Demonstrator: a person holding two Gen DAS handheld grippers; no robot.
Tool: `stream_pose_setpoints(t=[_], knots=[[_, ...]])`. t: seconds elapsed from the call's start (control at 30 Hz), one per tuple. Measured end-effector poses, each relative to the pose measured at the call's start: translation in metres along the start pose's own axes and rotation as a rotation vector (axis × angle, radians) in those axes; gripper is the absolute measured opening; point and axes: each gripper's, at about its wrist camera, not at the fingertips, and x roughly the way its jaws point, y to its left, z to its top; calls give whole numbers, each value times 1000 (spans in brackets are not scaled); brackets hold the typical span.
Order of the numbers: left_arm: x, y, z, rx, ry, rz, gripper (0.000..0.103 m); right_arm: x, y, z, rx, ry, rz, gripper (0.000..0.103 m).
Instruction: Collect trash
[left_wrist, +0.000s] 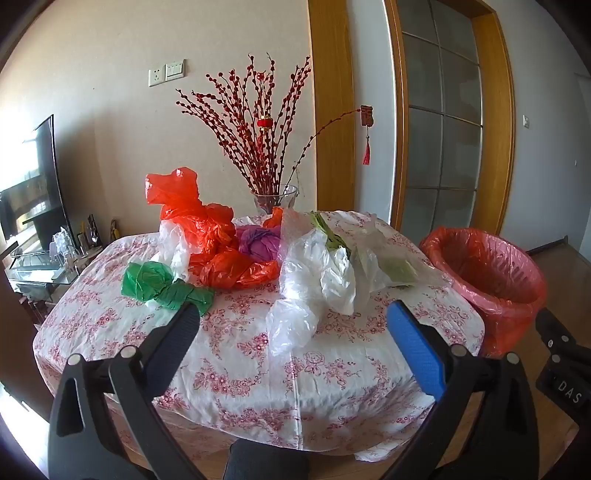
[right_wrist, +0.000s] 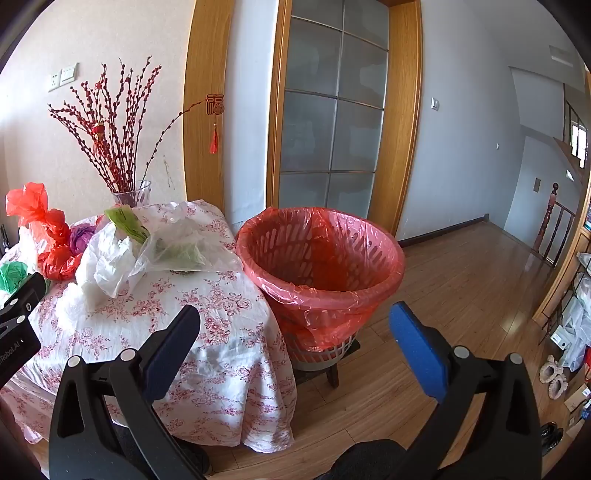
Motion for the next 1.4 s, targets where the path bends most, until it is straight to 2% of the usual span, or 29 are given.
stream_pose_setpoints(t=[1.4], knots=[[0, 0, 0, -4, 8, -3, 99, -1, 0, 1, 0, -1, 1, 101]])
